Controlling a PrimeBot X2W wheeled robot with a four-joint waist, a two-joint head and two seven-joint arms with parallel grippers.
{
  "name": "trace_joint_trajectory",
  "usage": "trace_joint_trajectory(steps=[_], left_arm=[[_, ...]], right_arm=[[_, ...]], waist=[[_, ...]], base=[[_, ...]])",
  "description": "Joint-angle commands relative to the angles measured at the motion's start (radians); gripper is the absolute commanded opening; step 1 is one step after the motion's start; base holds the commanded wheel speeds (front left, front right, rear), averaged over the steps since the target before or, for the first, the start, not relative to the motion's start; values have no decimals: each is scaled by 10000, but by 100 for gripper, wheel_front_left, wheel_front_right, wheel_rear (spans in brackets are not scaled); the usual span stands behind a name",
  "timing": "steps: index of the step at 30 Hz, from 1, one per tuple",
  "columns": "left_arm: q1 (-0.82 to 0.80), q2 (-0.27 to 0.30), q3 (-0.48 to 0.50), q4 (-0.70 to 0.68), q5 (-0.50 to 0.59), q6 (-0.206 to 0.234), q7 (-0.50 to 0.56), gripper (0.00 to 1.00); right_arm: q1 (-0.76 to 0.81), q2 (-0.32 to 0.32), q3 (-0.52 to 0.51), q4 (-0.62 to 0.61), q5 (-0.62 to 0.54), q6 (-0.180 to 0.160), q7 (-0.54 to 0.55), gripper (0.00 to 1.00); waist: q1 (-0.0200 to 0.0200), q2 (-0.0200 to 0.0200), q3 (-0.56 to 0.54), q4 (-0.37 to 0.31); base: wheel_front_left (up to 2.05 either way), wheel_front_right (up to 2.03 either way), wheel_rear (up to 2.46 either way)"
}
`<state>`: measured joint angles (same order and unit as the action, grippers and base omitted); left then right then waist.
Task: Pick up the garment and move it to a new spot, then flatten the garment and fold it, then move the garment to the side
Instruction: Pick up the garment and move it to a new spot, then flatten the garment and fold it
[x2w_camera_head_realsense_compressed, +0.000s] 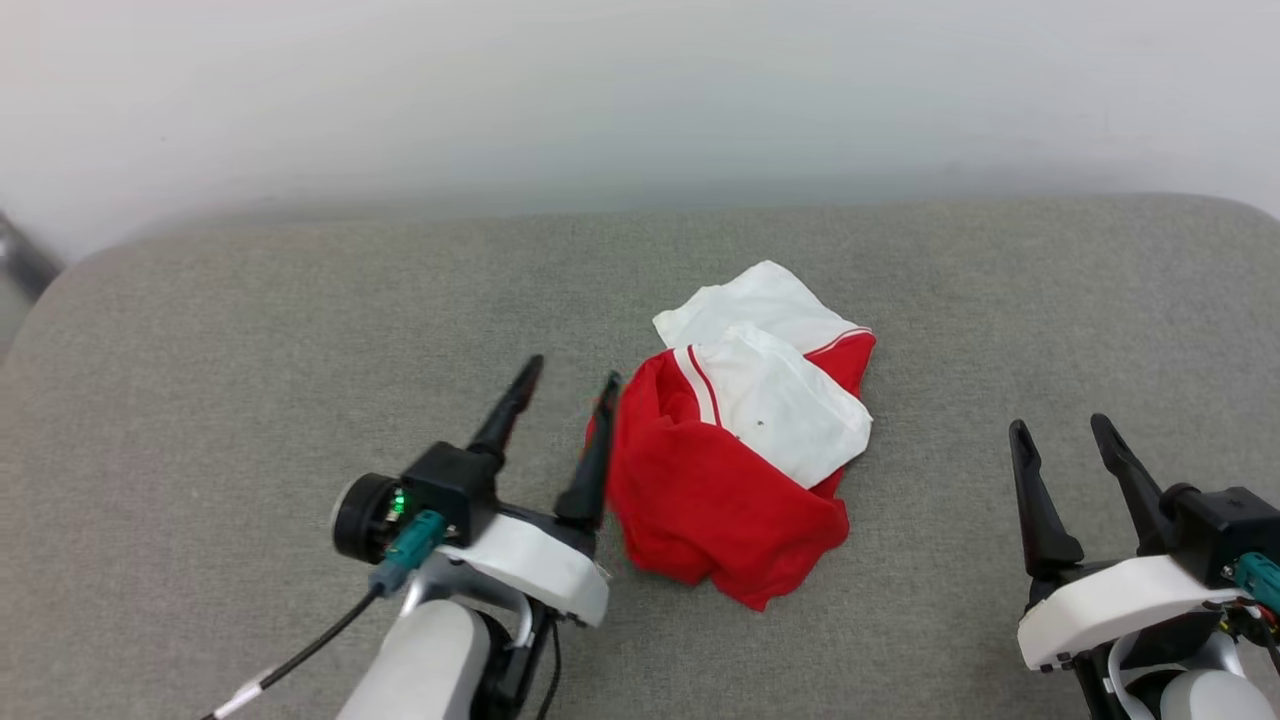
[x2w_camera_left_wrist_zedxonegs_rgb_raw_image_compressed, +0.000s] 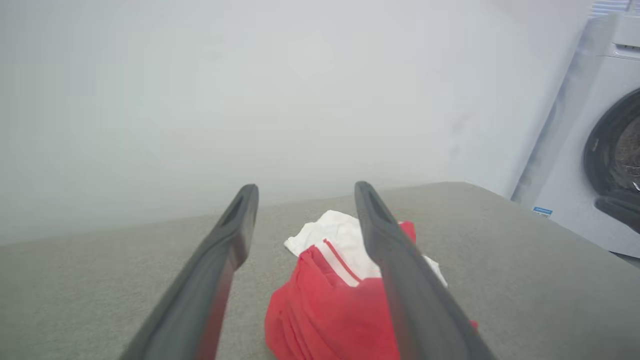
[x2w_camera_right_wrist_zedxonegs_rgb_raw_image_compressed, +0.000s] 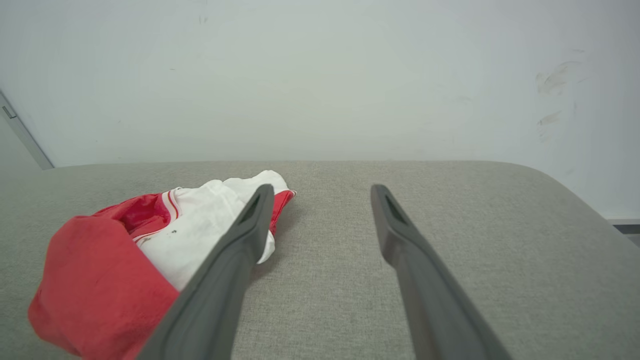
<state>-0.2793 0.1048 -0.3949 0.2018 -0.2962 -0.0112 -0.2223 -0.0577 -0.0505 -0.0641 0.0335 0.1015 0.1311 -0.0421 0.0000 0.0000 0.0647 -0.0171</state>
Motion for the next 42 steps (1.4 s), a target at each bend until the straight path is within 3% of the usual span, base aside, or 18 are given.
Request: trace_joint_trajectory(steps=[1, 5, 8, 14, 24, 35, 42], left_arm=[[-95, 52, 165, -66, -57, 140, -80, 100], [212, 284, 736, -90, -196, 577, -180, 100], [1019, 874, 1175, -111, -169, 973, -1, 100], [1564, 1231, 1103, -201, -139, 1020, 357, 100], [1852, 1234, 1018, -357, -251, 1191, 639, 100], [1636, 1279, 1035, -359, -386, 1225, 738, 100], [151, 1159, 698, -256, -645, 635, 1674, 100]], right_arm=[[136, 6, -43, -73, -32, -7, 43, 100], [358, 6, -120, -158, -49, -5, 195, 100], [796, 6, -109, -301, -72, -5, 389, 100], [1090, 6, -8, -439, 54, -7, 515, 100], [984, 6, 313, -397, 152, -7, 523, 100], [856, 6, 365, -387, 133, -7, 509, 100], [571, 8, 393, -499, 99, -7, 554, 100]], waist=[[0, 0, -131, 102], [0, 0, -339, 149], [0, 0, -655, 120], [0, 0, -778, 42], [0, 0, -786, 153], [0, 0, -729, 246], [0, 0, -380, 193]], base=[[0, 0, 0], [0, 0, 0], [0, 0, 0], [0, 0, 0], [0, 0, 0], [0, 0, 0], [0, 0, 0]])
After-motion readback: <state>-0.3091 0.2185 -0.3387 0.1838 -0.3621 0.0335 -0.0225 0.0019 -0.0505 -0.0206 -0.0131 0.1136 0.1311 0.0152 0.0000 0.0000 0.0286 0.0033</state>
